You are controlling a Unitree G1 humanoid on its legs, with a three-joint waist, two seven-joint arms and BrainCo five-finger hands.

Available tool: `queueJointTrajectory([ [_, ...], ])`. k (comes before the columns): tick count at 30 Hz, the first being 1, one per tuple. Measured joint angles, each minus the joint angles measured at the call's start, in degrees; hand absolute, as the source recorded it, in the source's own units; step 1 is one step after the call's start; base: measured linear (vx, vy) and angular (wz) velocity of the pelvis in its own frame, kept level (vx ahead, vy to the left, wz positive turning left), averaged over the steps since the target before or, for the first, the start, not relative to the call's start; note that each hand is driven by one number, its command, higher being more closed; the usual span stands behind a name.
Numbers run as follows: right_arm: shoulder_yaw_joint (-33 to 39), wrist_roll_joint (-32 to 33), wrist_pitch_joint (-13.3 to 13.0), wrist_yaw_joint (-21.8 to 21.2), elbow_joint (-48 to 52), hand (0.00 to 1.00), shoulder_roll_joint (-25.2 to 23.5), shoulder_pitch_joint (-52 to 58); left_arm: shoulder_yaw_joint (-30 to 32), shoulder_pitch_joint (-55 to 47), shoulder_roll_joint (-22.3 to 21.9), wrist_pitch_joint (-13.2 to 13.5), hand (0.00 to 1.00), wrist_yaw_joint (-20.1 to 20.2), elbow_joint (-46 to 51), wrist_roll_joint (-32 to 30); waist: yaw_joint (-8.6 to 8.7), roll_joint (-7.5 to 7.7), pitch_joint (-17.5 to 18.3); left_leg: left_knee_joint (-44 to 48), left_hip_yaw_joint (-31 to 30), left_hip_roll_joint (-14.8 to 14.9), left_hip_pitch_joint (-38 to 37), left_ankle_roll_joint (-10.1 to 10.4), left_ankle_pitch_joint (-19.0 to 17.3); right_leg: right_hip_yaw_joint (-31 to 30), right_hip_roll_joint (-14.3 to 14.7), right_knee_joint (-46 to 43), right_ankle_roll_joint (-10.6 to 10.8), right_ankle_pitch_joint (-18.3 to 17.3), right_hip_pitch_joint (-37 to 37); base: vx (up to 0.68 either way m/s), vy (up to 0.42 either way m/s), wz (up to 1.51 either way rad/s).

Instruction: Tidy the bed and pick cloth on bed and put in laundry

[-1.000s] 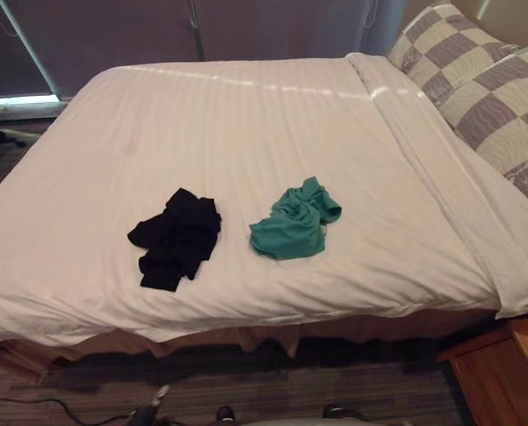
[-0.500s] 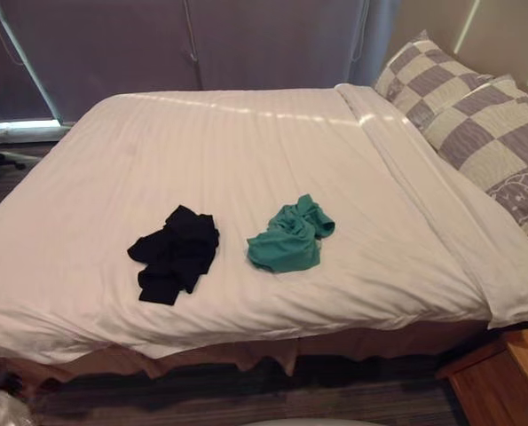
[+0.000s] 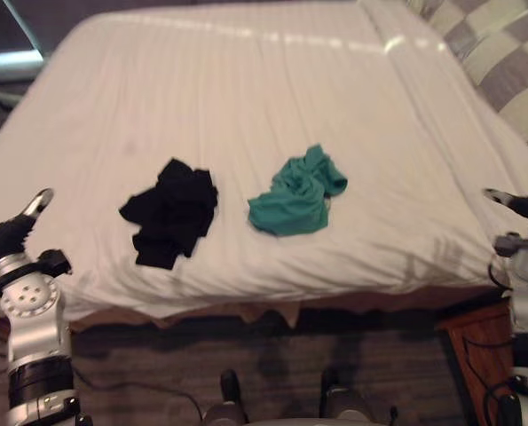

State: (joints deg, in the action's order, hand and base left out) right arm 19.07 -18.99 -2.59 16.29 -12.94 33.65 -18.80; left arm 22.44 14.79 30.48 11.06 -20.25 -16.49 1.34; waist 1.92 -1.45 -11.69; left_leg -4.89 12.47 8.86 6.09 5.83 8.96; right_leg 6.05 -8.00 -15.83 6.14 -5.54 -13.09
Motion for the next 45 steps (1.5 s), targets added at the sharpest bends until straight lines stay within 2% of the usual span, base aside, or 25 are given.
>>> queueJointTrajectory([
  [4, -2.3, -0.2, -0.7, 0.0, -0.3, 0.0, 0.3, -4.4, -6.3, 11.3, 0.4, -1.6, 0.0, 1.4, -6.5, -2.1, 0.0, 0.87, -5.7, 5.8, -3.1, 0.0, 7.8, 0.0, 0.0, 2.8, -1.2, -5.1, -0.9, -1.4, -5.2, -0.09, -0.025, 0.43],
  [5, -3.3, -0.2, -1.0, 0.0, -0.3, 0.0, 0.4, -5.8, -8.0, 13.9, 0.8, -2.0, 0.0, 1.5, -8.6, -2.7, 0.03, 0.94, -6.7, 5.9, -3.4, 0.0, 9.7, -0.6, 0.6, 3.3, -1.5, -6.8, -1.1, -2.0, -7.5, -0.12, -0.047, 0.32],
  [9, -6.2, -0.2, -1.5, 0.3, -0.2, 0.0, 0.4, -7.6, -10.7, 20.5, 4.2, -3.7, 0.0, 1.5, -14.5, -4.4, -0.01, 1.02, -9.5, 5.6, -2.7, -0.1, 13.6, -2.0, 1.9, 3.3, -2.0, -9.7, -1.3, -2.6, -12.6, -0.07, -0.064, 0.1],
  [11, -6.6, -0.2, -1.5, 0.3, 0.2, 0.0, 0.4, -7.5, -11.1, 23.8, 5.4, -4.3, 0.0, 1.5, -14.7, -4.9, -0.03, 1.06, -10.8, 4.6, -2.1, -0.2, 14.9, -1.7, 3.0, 3.1, -2.2, -10.1, -1.3, -2.2, -14.6, 0.0, -0.04, 0.0],
  [13, -6.7, -0.1, -1.6, 0.3, 2.1, 0.0, 0.4, -7.2, -11.5, 26.0, 5.9, -4.5, 0.0, 1.4, -14.7, -5.6, -0.19, 1.04, -11.0, 4.2, -0.7, -0.2, 16.3, -2.2, 3.5, 2.6, -2.2, -10.1, -1.3, -1.7, -16.5, 0.02, -0.021, -0.09],
  [15, -6.9, -0.2, -2.5, 0.5, 7.0, 0.0, 0.3, -5.7, -14.0, 29.7, 6.3, -5.0, 0.0, 1.4, -14.6, -7.2, -0.35, 1.07, -11.3, 2.7, 4.3, 0.5, 17.7, -2.2, 4.4, 1.6, -2.1, -9.8, -1.2, -1.0, -19.1, 0.05, -0.026, -0.13],
  [17, -7.9, 0.0, -3.7, 0.6, 10.7, 0.0, 0.2, -5.2, -16.3, 33.0, 6.3, -5.4, 0.0, 1.4, -14.6, -8.3, 0.24, 1.1, -12.9, 2.9, 9.0, 1.7, 18.1, -2.4, 4.5, 1.6, -2.0, -8.7, -1.1, -0.2, -19.4, 0.05, -0.048, -0.11],
  [18, -8.7, 0.2, -4.2, 0.8, 13.4, 0.0, 0.2, -5.1, -18.0, 35.0, 6.3, -5.6, 1.0, 1.4, -14.6, -8.8, 0.28, 1.23, -13.2, 2.9, 10.1, 2.2, 19.1, -2.4, 4.5, 1.3, -1.9, -7.8, -1.0, 0.6, -20.5, 0.05, -0.057, -0.21],
  [21, -11.0, 0.5, -6.1, 1.1, 17.5, 0.0, -0.3, -5.3, -20.7, 40.1, 5.6, -6.3, 1.0, 1.4, -14.7, -9.5, 0.37, 1.34, -13.3, 2.8, 13.8, 2.9, 21.6, -2.4, 4.5, -0.1, -1.1, -4.4, -0.8, 3.2, -22.8, 0.06, -0.008, -0.31],
  [26, -14.7, 0.5, -6.2, 1.1, 20.9, 0.0, -2.0, -5.4, -22.9, 44.2, 3.2, -7.1, 1.0, 1.2, -15.4, -13.6, 0.46, 1.52, -13.5, 2.9, 21.3, 4.6, 21.4, -2.4, 4.5, -1.4, 0.1, -1.6, -1.2, 5.3, -22.8, 0.07, -0.001, -0.25],
  [32, -16.5, -0.2, -6.1, 1.1, 24.2, 0.0, -2.0, -5.8, -24.2, 44.7, -0.2, -7.5, 1.0, 2.9, -19.1, -20.0, 0.51, 1.52, -13.5, 2.8, 24.2, 5.3, 17.5, -2.4, 4.5, -1.8, 0.8, -0.2, -1.3, 5.7, -19.1, 0.08, -0.038, -0.14],
  [35, -17.7, -1.9, -6.1, 1.0, 26.0, 0.0, -2.1, -7.4, -24.3, 42.6, -3.1, -7.2, 1.0, 4.1, -19.1, -20.8, 0.43, 1.53, -13.5, 2.7, 23.9, 5.2, 16.5, -2.4, 4.5, -1.4, 0.7, 0.1, -1.3, 5.7, -17.8, 0.06, -0.033, 0.04],
  [40, -19.7, -2.6, -6.0, 1.0, 22.9, 0.0, -2.4, -12.2, -24.2, 36.0, -7.0, -5.0, 1.0, 4.1, -15.8, -19.0, 0.09, 1.36, -13.4, 2.8, 21.7, 4.5, 15.9, -2.4, 4.5, 0.4, -0.3, -0.2, -0.7, 4.7, -16.0, 0.03, -0.043, 0.19],
  [43, -19.7, -2.5, -5.6, 0.9, 16.1, 0.0, -2.3, -15.3, -24.1, 25.9, -10.2, -1.6, 1.0, 4.1, -8.1, -13.1, -0.21, 1.15, -13.3, 2.8, 18.6, 3.4, 15.9, -2.4, 4.5, 2.2, -1.7, -2.4, -0.5, 2.6, -15.4, 0.03, -0.051, 0.37],
  [45, -19.7, -2.5, -5.3, 0.8, 11.2, 0.0, -1.6, -16.5, -24.2, 19.4, -11.6, 0.1, 1.0, 5.5, -3.6, -10.9, -1.16, 0.61, -13.0, 2.7, 17.0, 2.7, 16.0, -2.5, 4.6, 3.3, -2.2, -4.0, -0.5, 1.5, -15.4, 0.04, -0.041, 0.36],
])
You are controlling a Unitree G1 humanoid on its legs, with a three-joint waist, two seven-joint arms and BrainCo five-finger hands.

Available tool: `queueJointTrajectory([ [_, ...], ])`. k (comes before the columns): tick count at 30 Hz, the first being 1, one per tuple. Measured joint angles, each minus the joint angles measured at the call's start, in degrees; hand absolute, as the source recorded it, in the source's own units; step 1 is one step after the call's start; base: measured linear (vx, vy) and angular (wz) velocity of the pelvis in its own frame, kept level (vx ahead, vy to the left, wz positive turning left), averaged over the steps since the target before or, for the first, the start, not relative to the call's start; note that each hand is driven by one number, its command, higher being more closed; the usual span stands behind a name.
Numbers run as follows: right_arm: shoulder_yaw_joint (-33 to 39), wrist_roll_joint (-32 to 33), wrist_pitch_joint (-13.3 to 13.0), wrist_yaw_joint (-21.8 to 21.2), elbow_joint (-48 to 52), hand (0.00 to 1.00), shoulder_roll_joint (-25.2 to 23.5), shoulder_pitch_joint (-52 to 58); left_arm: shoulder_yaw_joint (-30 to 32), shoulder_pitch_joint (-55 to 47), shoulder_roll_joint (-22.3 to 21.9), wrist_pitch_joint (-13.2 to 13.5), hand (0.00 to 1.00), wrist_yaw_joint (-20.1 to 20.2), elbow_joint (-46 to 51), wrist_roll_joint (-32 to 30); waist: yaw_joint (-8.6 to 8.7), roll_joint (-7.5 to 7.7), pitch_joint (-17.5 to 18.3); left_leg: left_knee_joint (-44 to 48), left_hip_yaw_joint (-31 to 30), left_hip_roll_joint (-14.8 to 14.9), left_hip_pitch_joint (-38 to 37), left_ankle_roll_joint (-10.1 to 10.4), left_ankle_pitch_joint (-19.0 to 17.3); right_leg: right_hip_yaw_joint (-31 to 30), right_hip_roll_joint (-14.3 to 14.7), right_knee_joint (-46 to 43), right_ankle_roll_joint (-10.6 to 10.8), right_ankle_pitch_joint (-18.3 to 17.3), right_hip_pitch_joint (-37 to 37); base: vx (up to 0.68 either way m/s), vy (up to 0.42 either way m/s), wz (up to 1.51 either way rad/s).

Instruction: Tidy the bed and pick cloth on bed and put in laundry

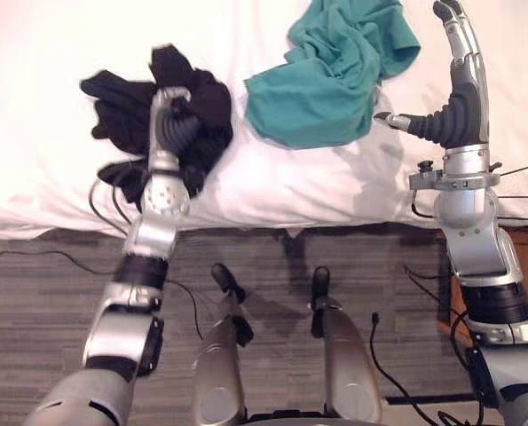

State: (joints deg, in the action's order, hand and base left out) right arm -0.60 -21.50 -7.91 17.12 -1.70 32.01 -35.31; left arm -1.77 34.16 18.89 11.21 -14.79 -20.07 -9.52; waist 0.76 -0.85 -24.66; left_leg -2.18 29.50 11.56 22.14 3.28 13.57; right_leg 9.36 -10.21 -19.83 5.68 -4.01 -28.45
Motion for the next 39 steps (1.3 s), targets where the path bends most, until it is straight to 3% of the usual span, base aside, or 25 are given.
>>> queueJointTrajectory([
  [3, -0.1, 0.0, 1.3, -1.2, -9.3, 0.0, 1.6, -3.1, 0.2, -9.6, -1.4, 1.7, 1.0, 1.5, 4.2, 3.2, -1.47, -1.93, 1.1, -1.5, -2.7, -0.9, 0.5, -0.2, 0.8, 1.7, -0.3, -1.2, 0.0, -0.9, 0.0, 0.06, -0.077, 0.38],
  [7, -2.8, 0.7, 2.1, -3.6, -23.6, 0.0, 6.4, -8.6, 0.9, -19.6, -2.6, 1.9, 1.0, 2.6, 7.5, 7.9, -2.21, -4.57, 1.4, -2.2, -6.1, -2.2, 1.9, -0.6, 2.0, 4.2, -1.8, -3.0, 0.1, -2.3, -0.1, 0.07, -0.03, 0.46],
  [8, -3.4, 0.8, 2.1, -4.3, -28.2, 1.0, 7.5, -11.0, 1.5, -22.0, -2.8, 1.7, 1.0, 3.3, 7.9, 9.3, -2.77, -5.15, 1.1, -2.3, -6.8, -2.5, 2.4, -0.8, 2.2, 4.5, -2.1, -3.5, 0.2, -2.6, -0.4, 0.06, -0.036, 0.37],
  [9, -3.6, 1.1, 2.1, -4.9, -30.4, 1.0, 8.3, -12.1, 1.7, -22.9, -2.8, 1.7, 1.0, 3.6, 8.3, 10.2, -3.14, -5.37, 1.0, -2.4, -6.9, -2.7, 2.7, -1.0, 2.3, 4.6, -2.3, -3.7, 0.3, -2.7, -0.7, 0.06, -0.028, 0.41],
  [10, -3.7, 1.8, 1.6, -6.1, -37.6, 1.0, 11.3, -16.7, 2.2, -26.9, -2.9, 1.6, 1.0, 3.8, 11.4, 13.6, -3.84, -6.85, 0.4, -3.1, -8.3, -3.5, 3.8, -1.2, 3.1, 5.3, -3.0, -4.8, 0.5, -3.2, -1.6, 0.04, -0.016, 0.3],
  [14, -3.1, 1.8, 1.6, -6.1, -46.6, 1.0, 14.1, -23.8, 2.1, -32.6, -3.1, 1.8, 1.0, 5.0, 19.2, 18.7, -4.89, -8.46, -0.2, -3.1, -8.7, -4.4, 4.4, -1.1, 3.1, 5.4, -4.2, -6.3, 0.8, -3.6, -2.4, 0.02, -0.013, 0.21],
  [18, -1.9, 1.9, 1.9, -6.1, -48.6, 1.0, 14.0, -25.4, 0.3, -34.9, -4.7, 3.9, 1.0, 7.3, 25.6, 20.5, -4.93, -9.1, -0.1, -3.1, -8.5, -4.5, 4.3, -0.9, 2.9, 5.3, -4.4, -6.2, 0.9, -3.5, -2.2, 0.0, -0.022, 0.05],
  [21, -0.6, 2.8, 2.1, -6.1, -46.5, 1.0, 12.6, -21.8, -3.2, -35.6, -6.3, 3.9, 1.0, 8.8, 25.9, 20.2, -4.81, -8.99, 0.0, -3.1, -7.5, -4.2, 1.7, -1.1, 3.2, 5.0, -4.2, -5.4, 1.1, -3.3, 0.4, 0.07, -0.059, -0.09],
  [25, 4.5, 5.5, 2.3, -6.0, -37.0, 1.0, 4.1, -6.0, -4.9, -38.1, -7.2, 3.6, 1.0, 11.1, 25.6, 19.5, -3.89, -7.4, 2.3, -3.2, -6.7, -3.6, -3.8, -1.0, 3.0, 4.6, -2.5, -0.8, 1.1, -2.5, 7.3, 0.11, -0.064, -0.18],
  [28, 9.3, 10.8, 2.0, -6.2, -27.3, 1.0, -7.4, 9.8, -4.5, -39.7, -6.8, 2.7, 1.0, 12.5, 23.3, 17.7, -1.3, -4.36, 5.9, -3.3, -6.3, -2.7, -8.2, 0.0, 2.1, 4.4, -1.1, 2.6, 1.0, -2.4, 12.7, 0.16, -0.097, -0.23],
  [29, 11.1, 14.2, 1.7, -6.2, -22.7, 1.0, -12.8, 17.1, -4.3, -40.5, -6.8, 2.3, 1.0, 13.1, 21.8, 17.1, -0.69, -2.72, 7.9, -3.3, -5.5, -2.4, -10.0, 0.3, 1.3, 3.3, -0.5, 3.9, 1.0, -2.3, 14.2, 0.12, -0.065, -0.37],
  [32, 12.5, 19.7, 1.3, -6.6, -15.4, 1.0, -22.5, 29.0, -2.6, -42.1, -7.5, 1.4, 1.0, 13.6, 18.3, 15.3, 1.36, -0.33, 11.2, -3.3, -3.7, -1.7, -13.6, 1.1, 0.1, 1.3, 0.5, 6.0, 0.8, -1.9, 17.1, 0.17, -0.065, -0.49],
  [34, 12.3, 24.5, -0.6, -8.6, -10.4, 1.0, -27.8, 37.5, 0.0, -43.1, -10.4, -0.1, 1.0, 13.3, 15.4, 14.4, 2.52, 0.16, 12.6, -3.3, -1.8, -0.8, -17.0, 1.5, -1.6, -0.6, 1.8, 8.1, 0.8, -1.0, 19.6, 0.09, -0.041, -0.63],
  [36, 11.4, 27.9, -1.7, -10.1, -8.1, 1.0, -30.2, 42.8, 0.8, -44.2, -12.7, -1.0, 1.0, 13.1, 14.6, 13.9, 3.47, 0.16, 13.8, -3.3, -0.4, -0.4, -19.2, 1.6, -2.5, -2.0, 2.4, 9.6, 0.8, -0.2, 21.3, 0.03, -0.016, -0.47],
  [39, 11.2, 28.7, -2.6, -11.6, -7.5, 1.0, -31.7, 46.6, 1.0, -44.7, -15.2, -1.0, 1.0, 13.2, 13.0, 13.7, 3.49, -0.41, 15.3, -3.3, 0.3, -0.2, -20.4, 1.7, -3.0, -2.9, 2.8, 11.4, 1.0, 0.7, 22.8, 0.0, 0.001, -0.22],
])
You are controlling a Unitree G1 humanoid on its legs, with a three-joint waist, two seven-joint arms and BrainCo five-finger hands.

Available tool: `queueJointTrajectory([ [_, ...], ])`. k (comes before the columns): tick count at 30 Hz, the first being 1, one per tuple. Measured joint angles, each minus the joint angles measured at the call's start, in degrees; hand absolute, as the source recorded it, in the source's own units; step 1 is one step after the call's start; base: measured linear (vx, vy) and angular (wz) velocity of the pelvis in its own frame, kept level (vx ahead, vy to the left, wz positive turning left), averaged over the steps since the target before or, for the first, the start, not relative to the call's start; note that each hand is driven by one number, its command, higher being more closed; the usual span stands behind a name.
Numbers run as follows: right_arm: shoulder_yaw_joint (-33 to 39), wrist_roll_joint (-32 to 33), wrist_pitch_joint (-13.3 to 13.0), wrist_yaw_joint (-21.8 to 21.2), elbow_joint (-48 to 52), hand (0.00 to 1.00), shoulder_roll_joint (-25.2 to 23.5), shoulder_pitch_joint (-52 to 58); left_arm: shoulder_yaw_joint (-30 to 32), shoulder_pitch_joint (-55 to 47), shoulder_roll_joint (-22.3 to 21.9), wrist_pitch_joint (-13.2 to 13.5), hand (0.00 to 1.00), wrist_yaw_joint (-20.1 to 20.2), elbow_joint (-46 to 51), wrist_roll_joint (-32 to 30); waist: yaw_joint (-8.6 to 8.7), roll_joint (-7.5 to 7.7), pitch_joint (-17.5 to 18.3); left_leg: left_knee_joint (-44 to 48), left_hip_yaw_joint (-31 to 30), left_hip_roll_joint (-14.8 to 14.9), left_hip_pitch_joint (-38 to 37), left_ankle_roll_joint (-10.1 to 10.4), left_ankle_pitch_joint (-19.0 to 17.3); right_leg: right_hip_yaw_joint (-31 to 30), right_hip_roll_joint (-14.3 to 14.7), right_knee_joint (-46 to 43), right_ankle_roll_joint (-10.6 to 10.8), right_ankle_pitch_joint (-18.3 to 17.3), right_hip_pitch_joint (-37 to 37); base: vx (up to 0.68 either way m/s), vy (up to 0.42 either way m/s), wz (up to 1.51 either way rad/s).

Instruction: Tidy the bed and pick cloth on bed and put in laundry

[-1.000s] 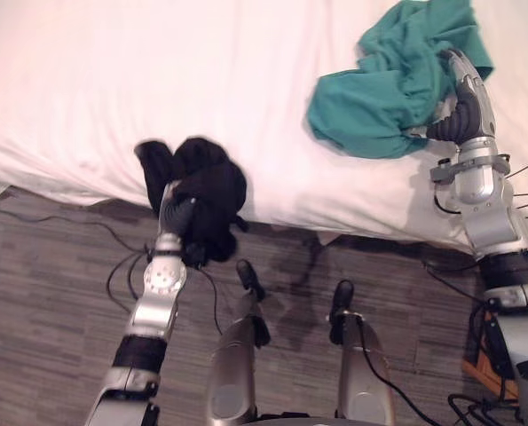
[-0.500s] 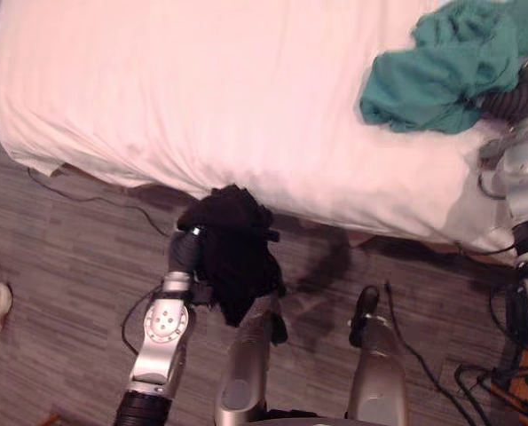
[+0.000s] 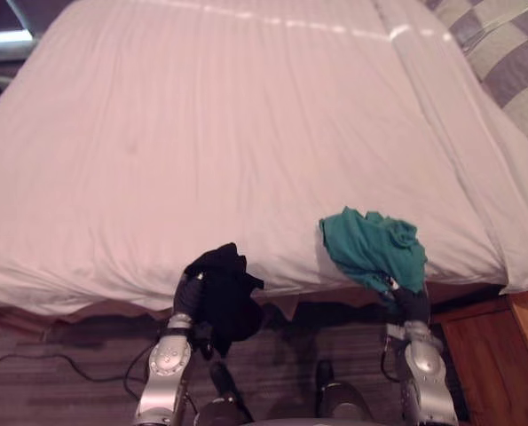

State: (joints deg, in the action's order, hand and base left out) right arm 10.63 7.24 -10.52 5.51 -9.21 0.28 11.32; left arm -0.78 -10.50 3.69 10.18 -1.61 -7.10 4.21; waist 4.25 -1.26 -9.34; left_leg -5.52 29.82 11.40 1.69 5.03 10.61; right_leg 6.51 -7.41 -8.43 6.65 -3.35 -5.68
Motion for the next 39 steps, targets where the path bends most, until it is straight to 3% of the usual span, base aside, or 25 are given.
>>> queueJointTrajectory([
  [8, -4.5, -0.8, -0.2, -0.7, -6.1, 1.0, -1.1, 3.5, 3.1, -5.3, -2.8, -0.4, 1.0, -2.3, -5.1, 0.3, -1.21, -1.27, 2.9, -0.3, -3.1, 0.2, -1.0, 0.5, -0.5, 3.1, 0.1, 2.4, 0.1, 0.1, 4.3, -0.02, -0.007, 0.21],
  [9, -4.5, -1.1, -0.1, -0.5, -8.1, 1.0, -0.9, 3.5, 4.9, -5.5, -4.0, -0.4, 1.0, -2.6, -5.7, 0.4, -2.34, -1.71, 3.3, 0.0, -6.7, -0.1, 1.3, 0.7, -0.3, 6.5, -0.1, 2.1, 0.0, -0.2, 4.7, -0.03, -0.02, 0.9],
  [10, -4.5, -1.2, 0.2, -0.3, -8.5, 1.0, -0.8, 3.4, 5.5, -5.7, -4.5, -0.3, 1.0, -2.8, -5.8, 1.0, -2.4, -1.92, 3.6, 0.0, -8.5, -0.3, 2.4, 0.7, 0.1, 8.3, -0.2, 1.9, 0.0, -0.3, 4.7, -0.02, -0.019, 1.89],
  [11, -3.8, -1.3, 0.5, 0.7, -8.9, 1.0, -0.7, 3.3, 6.8, -5.6, -5.0, -0.3, 1.0, -4.0, -6.0, 2.6, -2.09, -2.65, 3.9, -0.3, -12.1, -0.8, 5.4, -0.2, -0.2, 14.6, -0.7, 1.3, 0.1, -0.8, 5.7, 0.01, -0.012, 1.9],
  [12, -2.9, -1.3, 0.6, 1.2, -9.5, 1.0, -0.7, 3.1, 7.6, -5.2, -4.9, -0.3, 1.0, -4.3, -6.4, 3.0, -2.12, -2.61, 4.0, -0.2, -11.3, -1.0, 6.4, -2.2, -1.8, 18.0, -1.1, 1.7, 0.1, -0.7, 6.5, 0.05, -0.009, 2.51],
  [13, -1.4, -1.4, 0.9, 2.1, -10.5, 1.0, -0.8, 2.4, 9.0, -3.8, -4.3, -0.3, 1.0, -5.0, -7.9, 3.4, -2.51, -1.44, 4.2, 0.2, -5.6, -1.4, 6.8, -6.1, -5.2, 23.0, -2.6, 3.5, 0.1, -0.2, 8.4, 0.06, 0.07, 2.48],
  [14, 0.7, -1.4, 1.1, 3.5, -12.2, 1.0, -0.2, 0.3, 11.5, -2.1, -4.0, -0.3, 1.0, -6.4, -10.5, 4.3, -3.04, -0.96, 3.9, 5.2, 7.3, -0.4, 7.4, -8.3, -6.7, 28.7, -5.0, 3.6, 0.7, -0.4, 10.6, 0.07, 0.101, 2.45],
  [15, 1.5, -1.5, 1.1, 4.2, -12.2, 1.0, 1.1, -0.1, 12.4, -2.2, -4.0, -0.3, 1.0, -7.2, -10.9, 4.8, -3.32, -1.71, 4.3, 8.4, 12.3, 0.6, 7.1, -8.3, -6.7, 31.7, -4.8, 3.1, 1.5, -1.0, 11.8, 0.07, 0.141, 2.54],
  [16, 2.9, -1.6, 1.4, 5.0, -12.3, 1.0, 3.0, -0.2, 12.9, -2.4, -3.7, -0.3, 1.0, -8.1, -11.0, 5.3, -3.16, -2.23, 4.4, 8.5, 14.3, 0.7, 7.2, -8.7, -3.0, 36.7, -5.1, 2.2, 2.5, -1.7, 14.6, 0.08, 0.084, 2.08],
  [19, 5.7, -2.2, 2.2, 6.7, -12.2, 1.0, 4.7, -0.7, 14.8, -2.4, -2.7, -0.3, 1.0, -8.8, -10.9, 5.3, -4.42, -2.01, 4.7, 7.4, 6.3, -3.5, 8.5, -10.1, -4.0, 44.5, -8.1, -3.1, 2.8, -2.0, 17.3, 0.08, 0.062, 1.69],
  [20, 7.6, -2.4, 2.5, 6.9, -12.2, 1.0, 4.9, -1.0, 16.0, -2.3, -2.7, -0.3, 1.0, -8.9, -10.9, 5.3, -4.16, -1.68, 4.4, 7.0, 3.2, -4.9, 9.2, -10.8, -4.6, 46.4, -11.8, -12.0, 2.7, -2.1, 16.5, 0.1, 0.099, 1.64],
  [21, 8.0, -2.7, 2.8, 6.9, -12.2, 1.0, 5.0, -1.0, 16.6, -2.3, -2.5, -0.3, 1.0, -9.0, -10.8, 5.4, -4.0, -1.38, 4.2, 6.9, 2.4, -5.6, 9.2, -11.0, -4.7, 46.2, -13.8, -16.8, 2.1, -1.7, 16.1, 0.13, 0.133, 1.78],
  [22, 7.9, -3.0, 3.2, 6.8, -12.2, 1.0, 4.5, -1.0, 17.0, -2.1, -1.7, -0.3, 1.0, -9.5, -10.7, 5.4, -3.53, -0.72, 3.7, 6.7, -1.3, -7.2, 8.9, -11.2, -4.8, 42.3, -17.1, -26.4, -3.2, -0.9, 13.5, 0.14, 0.121, 1.69],
  [23, 7.1, -3.2, 3.3, 6.5, -12.1, 1.0, 3.6, -1.0, 17.1, -1.5, -0.3, -0.3, 1.0, -10.2, -10.6, 5.4, -3.39, 0.67, 2.8, 6.2, -6.2, -8.6, 9.2, -11.1, -4.7, 32.2, -15.5, -33.0, -7.3, -4.3, 8.3, 0.12, 0.092, 1.67],
  [24, 6.7, -3.3, 3.3, 6.2, -11.8, 1.0, 3.2, -0.9, 16.9, -1.4, 0.3, -0.3, 1.0, -10.3, -10.6, 5.4, -3.27, 0.51, 2.4, 5.7, -8.1, -8.9, 9.6, -10.9, -4.5, 27.8, -13.2, -33.4, -6.4, -6.2, 6.0, 0.11, 0.029, 1.64],
  [25, 6.4, -3.2, 3.3, 5.5, -11.2, 1.0, 2.4, -0.9, 16.5, -1.0, 0.9, -0.3, 1.0, -10.5, -10.6, 5.4, -2.74, 1.09, 2.0, 4.6, -11.8, -9.9, 9.4, -10.4, -4.2, 20.2, -8.4, -32.0, -4.8, -9.0, 3.5, 0.11, -0.009, 1.7],
  [26, 6.4, -2.7, 3.3, 5.4, -10.5, 1.0, 1.6, -0.2, 15.9, -0.8, 0.8, -0.3, 1.0, -10.6, -10.6, 5.5, -1.7, 1.03, 2.0, 3.2, -15.7, -11.2, 9.2, -9.9, -3.9, 13.3, -3.5, -28.2, -3.9, -11.7, 1.7, 0.17, -0.028, 2.42],
  [27, 6.5, -2.1, 3.0, 5.4, -9.2, 1.0, 0.9, 1.1, 14.4, -0.5, 0.4, -0.3, 1.0, -10.6, -10.7, 6.1, -0.89, 0.88, 1.9, 1.0, -18.5, -12.8, 7.9, -9.9, -4.0, 6.5, 0.9, -22.1, -1.8, -13.8, 1.3, 0.16, -0.04, 2.27],
  [28, 6.7, -2.0, 2.9, 5.4, -8.9, 1.0, 0.7, 1.6, 13.6, -0.4, -0.1, -0.3, 1.0, -10.4, -10.7, 6.3, -0.59, 0.7, 1.8, -0.1, -19.7, -13.6, 7.1, -9.8, -4.2, 4.0, 2.7, -19.8, -1.2, -14.3, 1.0, 0.16, -0.061, 2.19],
  [29, 7.2, -1.4, 2.9, 5.4, -8.6, 1.0, -0.1, 2.1, 12.6, 0.1, -0.8, -0.3, 1.0, -9.8, -11.2, 6.4, -0.09, 0.71, 1.6, -0.4, -20.8, -14.8, 6.6, -7.2, -6.6, -0.8, 4.6, -16.5, -1.0, -14.3, 0.3, 0.15, -0.052, 2.02],
  [30, 7.7, -0.6, 2.8, 5.4, -7.9, 1.0, -2.5, 2.7, 11.9, 0.7, -0.7, -0.2, 1.0, -9.5, -11.4, 6.4, 0.81, 4.04, 2.0, 6.5, -20.3, -17.2, 8.1, -10.4, -9.1, -6.2, 2.5, -13.1, -1.1, -13.9, -0.6, 0.11, -0.038, 1.57],
  [31, 3.1, 2.4, 1.9, 4.3, 4.0, 1.0, -4.3, 11.6, 3.1, -1.7, -7.5, -0.3, 1.0, -6.2, -6.6, 6.3, -5.11, 0.39, 2.1, -0.2, -14.6, -14.3, -1.4, -9.8, -6.2, -3.1, 2.2, -2.8, -2.1, -3.8, 8.5, 0.06, -0.006, 0.86],
  [39, 2.7, 1.9, 2.0, 4.3, 1.5, 1.0, -4.2, 11.0, 3.5, -1.9, -7.3, -0.4, 1.0, -6.2, -7.7, 6.5, -5.15, -0.32, 3.0, -0.2, -12.5, -14.3, -1.8, -9.6, -7.0, -3.3, 1.9, -2.0, -2.0, -4.8, 8.6, 0.01, -0.016, -0.12],
])
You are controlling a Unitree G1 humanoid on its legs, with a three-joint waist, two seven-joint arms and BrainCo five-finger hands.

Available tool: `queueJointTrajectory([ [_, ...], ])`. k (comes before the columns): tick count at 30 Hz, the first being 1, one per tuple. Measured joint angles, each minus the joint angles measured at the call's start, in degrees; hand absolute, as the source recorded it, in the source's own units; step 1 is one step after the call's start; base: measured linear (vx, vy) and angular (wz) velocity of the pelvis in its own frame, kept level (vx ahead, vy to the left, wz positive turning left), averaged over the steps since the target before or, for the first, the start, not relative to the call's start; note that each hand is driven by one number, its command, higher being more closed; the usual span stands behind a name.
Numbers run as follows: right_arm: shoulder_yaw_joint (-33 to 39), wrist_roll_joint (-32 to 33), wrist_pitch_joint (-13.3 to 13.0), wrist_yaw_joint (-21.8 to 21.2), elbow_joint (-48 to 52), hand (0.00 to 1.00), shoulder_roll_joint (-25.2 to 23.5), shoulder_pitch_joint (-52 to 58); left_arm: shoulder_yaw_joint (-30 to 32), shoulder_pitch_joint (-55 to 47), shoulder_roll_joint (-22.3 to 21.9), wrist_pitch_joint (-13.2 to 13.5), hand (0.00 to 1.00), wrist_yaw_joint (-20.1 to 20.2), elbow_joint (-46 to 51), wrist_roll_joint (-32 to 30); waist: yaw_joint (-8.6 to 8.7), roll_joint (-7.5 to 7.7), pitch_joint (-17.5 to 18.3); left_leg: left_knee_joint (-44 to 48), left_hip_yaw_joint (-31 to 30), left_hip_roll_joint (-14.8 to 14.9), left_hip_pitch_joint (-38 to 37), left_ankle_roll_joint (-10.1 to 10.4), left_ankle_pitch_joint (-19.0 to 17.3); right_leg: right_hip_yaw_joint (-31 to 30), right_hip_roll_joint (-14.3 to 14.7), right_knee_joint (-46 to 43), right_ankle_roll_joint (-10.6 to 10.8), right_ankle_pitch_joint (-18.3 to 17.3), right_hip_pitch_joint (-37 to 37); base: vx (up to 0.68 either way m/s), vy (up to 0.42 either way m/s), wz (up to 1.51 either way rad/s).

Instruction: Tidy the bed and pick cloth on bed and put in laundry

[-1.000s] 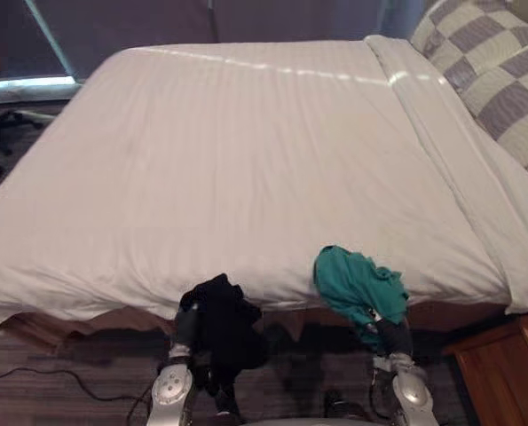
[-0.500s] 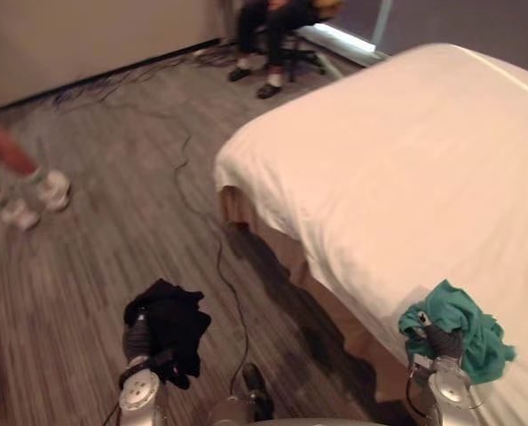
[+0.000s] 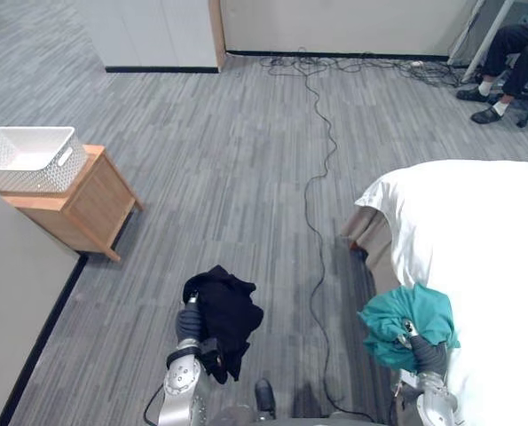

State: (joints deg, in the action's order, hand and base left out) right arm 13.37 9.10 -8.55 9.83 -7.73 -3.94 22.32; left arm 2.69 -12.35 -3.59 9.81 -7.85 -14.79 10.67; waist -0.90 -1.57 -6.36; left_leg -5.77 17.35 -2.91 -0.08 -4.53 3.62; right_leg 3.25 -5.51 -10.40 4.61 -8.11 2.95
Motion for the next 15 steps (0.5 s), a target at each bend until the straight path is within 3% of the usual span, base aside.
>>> queueJointTrajectory([
  [2, 0.0, -0.8, 0.3, 0.0, -3.9, 1.0, 0.4, -0.7, 0.2, 0.3, 0.4, 0.0, 1.0, 0.0, -1.8, 0.0, 0.28, -0.01, 0.4, 0.0, -0.4, 0.0, -0.3, 0.2, 0.2, 0.9, -0.1, 0.5, 0.0, -0.1, 0.5, 0.07, -0.064, 0.03],
  [5, 0.2, -2.4, 2.9, 0.0, -9.0, 1.0, 0.6, -1.0, 0.8, 1.9, 0.5, -0.9, 1.0, 0.1, -5.1, 0.2, 0.24, 0.59, 0.6, 0.3, -3.3, -0.2, -0.6, 0.7, 0.7, 4.8, -0.4, 0.7, -0.4, -0.9, 2.0, 0.11, -0.102, 0.46],
  [8, 0.2, -5.5, 5.2, 0.1, -10.0, 1.0, 1.4, -4.3, 5.5, 2.3, 0.5, -2.1, 1.0, 0.0, -5.6, 1.0, -0.16, 0.92, 0.6, 3.6, -6.2, -0.4, 0.5, 1.8, -0.1, 7.7, -0.3, 2.1, -1.0, -2.2, 4.5, 0.1, -0.136, 0.61],
  [9, 0.1, -6.8, 5.3, 0.3, -10.0, 1.0, 2.1, -6.1, 7.7, 2.5, 0.5, -2.1, 1.0, -0.1, -5.8, 1.2, -0.36, 1.18, 0.3, 9.5, -6.4, -0.3, 3.4, 3.7, -1.5, 8.8, -0.7, 2.8, -1.1, -2.2, 5.5, 0.05, -0.115, 0.76],
  [10, 0.0, -7.9, 5.3, 0.5, -9.9, 1.0, 3.7, -8.6, 9.9, 3.2, 0.5, -2.1, 1.0, -0.4, -6.3, 1.6, -0.54, 1.34, -0.5, 20.1, -5.3, 0.4, 8.5, 4.4, -2.0, 10.9, -1.3, 3.0, -1.4, -2.0, 6.7, 0.03, -0.111, 0.7],
  [11, 0.0, -8.3, 5.3, 0.5, -9.9, 1.0, 4.5, -9.3, 10.6, 3.3, 0.5, -2.1, 1.0, -0.8, -6.3, 2.1, -0.93, 1.17, -0.9, 23.8, -4.0, 1.0, 9.8, 4.8, -2.2, 11.3, -1.3, 3.0, -1.7, -1.8, 7.2, -0.02, -0.103, 0.41],
  [12, 0.0, -9.3, 5.3, 0.5, -9.4, 1.0, 6.3, -10.2, 11.5, 3.1, 0.4, -2.1, 1.0, -1.2, -6.5, 2.3, -2.85, 0.83, -1.6, 29.4, 0.0, 3.2, 11.6, 6.4, -3.2, 11.3, -1.1, 3.6, -1.9, -1.7, 8.2, -0.04, -0.067, 0.0],
  [13, -0.1, -9.8, 5.3, 0.4, -8.9, 1.0, 7.2, -10.7, 11.6, 2.9, 0.5, -2.1, 1.0, -1.3, -6.7, 2.3, -3.8, 0.21, -1.6, 32.1, 2.2, 4.4, 12.8, 7.1, -3.8, 11.0, -0.9, 4.3, -2.5, -2.1, 9.4, -0.02, -0.06, -0.11],
  [14, -0.4, -10.3, 5.3, 0.3, -8.2, 1.0, 8.2, -12.0, 12.7, 2.5, 0.7, -2.1, 1.0, -1.3, -6.7, 2.3, -4.62, -0.3, -1.7, 35.4, 4.2, 5.5, 13.9, 8.1, -5.9, 10.4, -0.9, 6.1, -3.5, -4.6, 10.8, 0.01, -0.049, -0.06],
  [15, -0.5, -11.0, 5.3, 0.1, -8.2, 1.0, 9.3, -13.4, 13.4, 2.0, 0.6, -2.2, 1.0, -1.5, -6.6, 2.2, -4.62, -0.87, -1.7, 35.2, 5.6, 6.2, 14.9, 7.8, -7.4, 10.4, -0.7, 6.5, -3.3, -4.8, 10.7, 0.05, -0.026, 0.03],
])
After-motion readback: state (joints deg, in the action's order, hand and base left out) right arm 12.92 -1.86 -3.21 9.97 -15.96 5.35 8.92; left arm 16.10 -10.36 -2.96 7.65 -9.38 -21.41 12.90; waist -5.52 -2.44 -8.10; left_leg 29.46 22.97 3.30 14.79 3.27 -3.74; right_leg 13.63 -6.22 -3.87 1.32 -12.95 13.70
